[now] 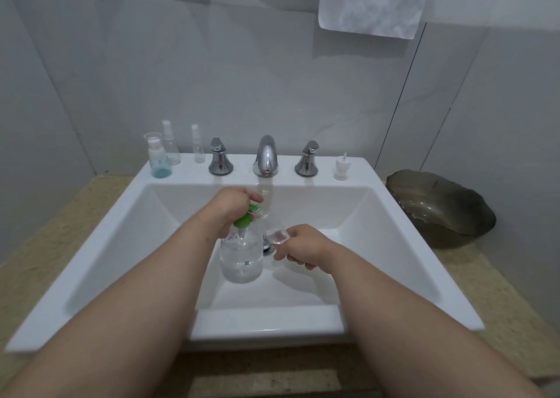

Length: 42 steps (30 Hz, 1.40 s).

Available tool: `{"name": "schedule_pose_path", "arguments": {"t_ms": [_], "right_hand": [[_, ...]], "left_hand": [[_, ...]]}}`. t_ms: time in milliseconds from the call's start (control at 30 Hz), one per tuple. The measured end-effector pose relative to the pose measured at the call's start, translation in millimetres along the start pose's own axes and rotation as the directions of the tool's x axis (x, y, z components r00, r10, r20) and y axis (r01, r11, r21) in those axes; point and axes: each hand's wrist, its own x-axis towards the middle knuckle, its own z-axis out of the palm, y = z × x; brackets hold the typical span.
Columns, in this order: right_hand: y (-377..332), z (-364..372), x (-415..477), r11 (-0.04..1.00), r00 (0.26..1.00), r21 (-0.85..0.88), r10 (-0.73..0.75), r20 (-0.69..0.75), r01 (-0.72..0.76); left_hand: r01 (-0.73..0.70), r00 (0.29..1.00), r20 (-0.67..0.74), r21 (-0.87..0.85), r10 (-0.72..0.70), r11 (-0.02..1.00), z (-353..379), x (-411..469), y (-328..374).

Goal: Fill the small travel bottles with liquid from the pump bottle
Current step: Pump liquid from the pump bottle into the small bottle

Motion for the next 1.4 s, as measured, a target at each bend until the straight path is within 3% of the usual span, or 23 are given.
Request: {"name": "schedule_pose_path", "arguments": {"t_ms": [233,400,600,900,1400], "right_hand": [[-1,-1,0,1.0,1.0,-0.001,-0.007,-0.004,0.007],[0,-1,2,1.0,1.0,0.024,-0.013,-0.015,0.013],[-1,-1,1,0.999,1.0,0.032,-0.016,-0.015,0.017],[-2,0,-1,1.0,1.0,0.024,-0.007,-0.016,0.007],[-2,0,-2,1.0,1.0,0.006,0.003,-0.006,-0.003]], "left_hand": [[0.04,0.999,0.007,-0.047,-0.039,0.998,3,-10,-2],[0.068,0.997,-0.018,-0.232,-0.074,0.97,4,-7,-1],[0.05,0.999,-0.004,-0.141,-0.051,0.989,2,-5,-1],[0.033,0.999,0.038,-0.145,-0.028,0.989,5,-11,5],[-0.028,1.0,-0.006,-0.006,0.028,1.0,3,-2,-1]]}}
